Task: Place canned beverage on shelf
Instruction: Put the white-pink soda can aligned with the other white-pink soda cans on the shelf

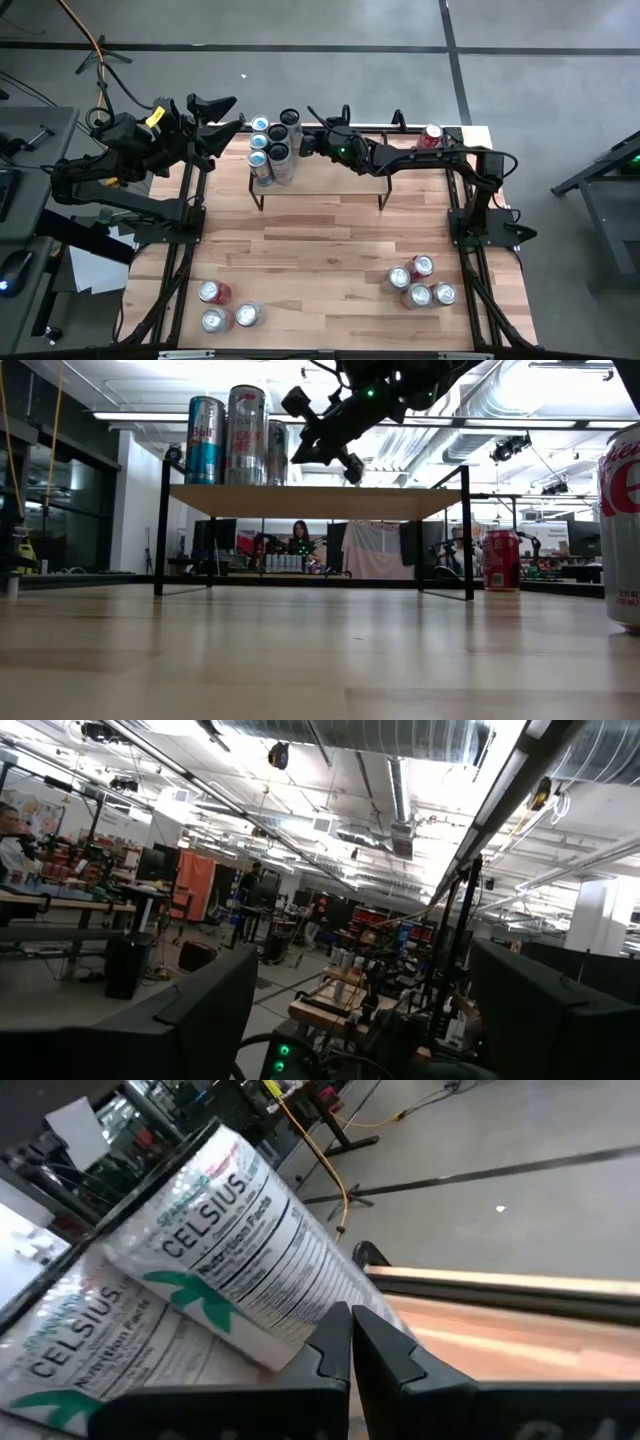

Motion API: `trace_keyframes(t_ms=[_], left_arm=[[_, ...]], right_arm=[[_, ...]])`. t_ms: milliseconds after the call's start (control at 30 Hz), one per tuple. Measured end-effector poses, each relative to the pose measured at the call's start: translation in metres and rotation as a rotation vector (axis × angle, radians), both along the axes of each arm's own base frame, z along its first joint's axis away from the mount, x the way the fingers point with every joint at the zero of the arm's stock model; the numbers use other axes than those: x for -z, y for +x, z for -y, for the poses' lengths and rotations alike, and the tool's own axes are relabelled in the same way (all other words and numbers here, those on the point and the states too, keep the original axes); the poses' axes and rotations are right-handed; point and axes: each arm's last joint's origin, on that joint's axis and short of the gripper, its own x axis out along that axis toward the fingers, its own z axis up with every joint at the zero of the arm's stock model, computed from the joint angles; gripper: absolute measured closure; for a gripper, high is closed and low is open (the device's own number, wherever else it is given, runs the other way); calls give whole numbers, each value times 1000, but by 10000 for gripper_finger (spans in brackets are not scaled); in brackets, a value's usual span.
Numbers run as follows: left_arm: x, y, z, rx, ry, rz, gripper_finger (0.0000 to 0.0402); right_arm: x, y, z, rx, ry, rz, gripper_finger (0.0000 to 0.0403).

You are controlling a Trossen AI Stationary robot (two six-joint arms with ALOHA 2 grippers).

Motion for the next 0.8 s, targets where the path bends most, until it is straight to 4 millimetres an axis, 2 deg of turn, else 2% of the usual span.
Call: trace_keyframes(t_ms=[167, 300, 600, 800], left_arm=[[0, 0, 0, 7, -15, 7, 96], [0, 0, 0, 7, -16, 7, 96], [0, 0, 0, 7, -15, 7, 96], [0, 0, 0, 7, -15, 7, 96]], right_arm=[[0, -5, 16, 20, 27, 17, 403], [-1, -7, 27, -30, 78, 69, 403], [-1, -3, 17, -35, 120, 102, 403], [-2, -3, 17, -26, 141, 123, 403]])
